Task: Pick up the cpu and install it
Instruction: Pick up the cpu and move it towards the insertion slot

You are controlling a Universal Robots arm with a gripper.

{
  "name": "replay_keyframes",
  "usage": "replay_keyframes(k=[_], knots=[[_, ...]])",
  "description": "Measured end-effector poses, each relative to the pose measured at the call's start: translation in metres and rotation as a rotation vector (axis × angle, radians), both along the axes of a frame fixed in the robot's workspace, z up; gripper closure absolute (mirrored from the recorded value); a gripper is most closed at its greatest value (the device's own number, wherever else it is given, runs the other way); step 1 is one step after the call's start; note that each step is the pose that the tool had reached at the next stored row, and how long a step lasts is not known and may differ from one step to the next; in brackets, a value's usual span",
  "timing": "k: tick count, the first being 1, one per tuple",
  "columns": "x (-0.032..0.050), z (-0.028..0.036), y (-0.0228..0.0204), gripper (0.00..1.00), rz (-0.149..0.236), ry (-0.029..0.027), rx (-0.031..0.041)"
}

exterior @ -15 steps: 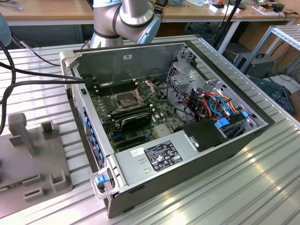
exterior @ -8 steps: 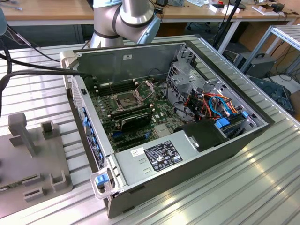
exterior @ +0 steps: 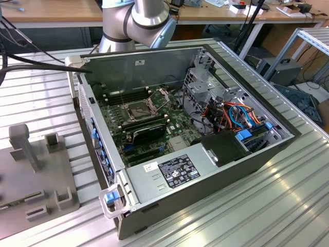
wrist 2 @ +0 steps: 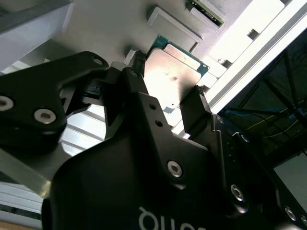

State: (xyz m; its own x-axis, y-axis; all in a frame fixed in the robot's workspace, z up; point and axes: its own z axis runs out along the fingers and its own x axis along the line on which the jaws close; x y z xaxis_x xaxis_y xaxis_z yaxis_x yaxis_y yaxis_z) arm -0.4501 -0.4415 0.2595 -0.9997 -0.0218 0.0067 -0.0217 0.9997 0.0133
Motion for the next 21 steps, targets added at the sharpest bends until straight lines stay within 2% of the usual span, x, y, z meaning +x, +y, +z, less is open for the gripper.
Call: replay_keyframes(k=[11,21], knots=[[0.0000,0.0188,0.0001,0.46,0.000,-0.0001,-0.0001],[0.0000,0.0208,0.0001,0.46,0.000,-0.0002,-0.0001]])
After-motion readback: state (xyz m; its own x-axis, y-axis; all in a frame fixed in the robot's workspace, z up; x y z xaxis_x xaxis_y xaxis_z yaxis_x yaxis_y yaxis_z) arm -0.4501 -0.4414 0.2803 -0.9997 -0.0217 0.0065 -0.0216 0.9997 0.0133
